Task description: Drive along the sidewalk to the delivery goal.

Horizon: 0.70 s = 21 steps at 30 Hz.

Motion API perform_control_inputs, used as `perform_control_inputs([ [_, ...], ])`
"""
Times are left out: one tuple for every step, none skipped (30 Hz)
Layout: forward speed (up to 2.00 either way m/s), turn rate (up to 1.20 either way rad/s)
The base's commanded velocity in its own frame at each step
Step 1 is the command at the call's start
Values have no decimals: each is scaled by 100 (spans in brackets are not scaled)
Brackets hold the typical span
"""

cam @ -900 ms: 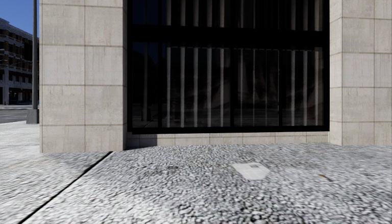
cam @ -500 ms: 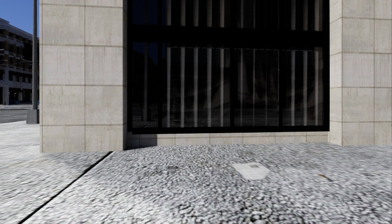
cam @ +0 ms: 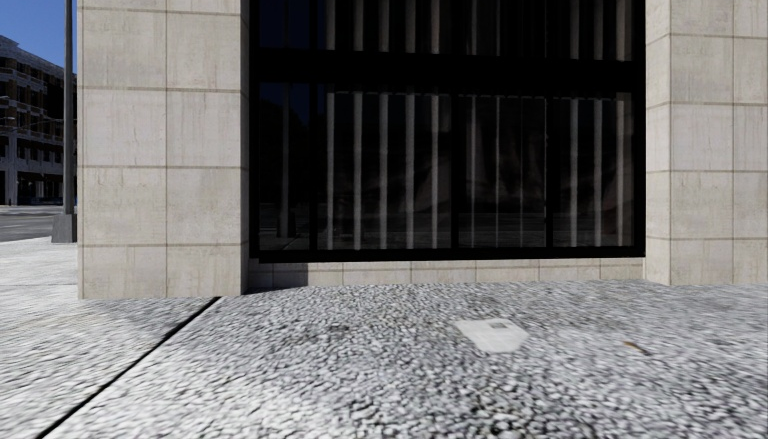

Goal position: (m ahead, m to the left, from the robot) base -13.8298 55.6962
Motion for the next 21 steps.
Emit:
perform_control_inputs([
  [0, 0],
  [0, 0],
  [0, 0],
  [0, 3],
  [0, 4],
  [0, 4],
  [0, 7],
  [17, 11],
  [38, 19],
  [50, 23],
  [56, 25],
  [58, 25],
  [59, 25],
  [59, 27],
  [60, 28],
  [60, 28],
  [62, 28],
  [63, 31],
  [64, 33],
  [64, 41],
  [64, 45],
])
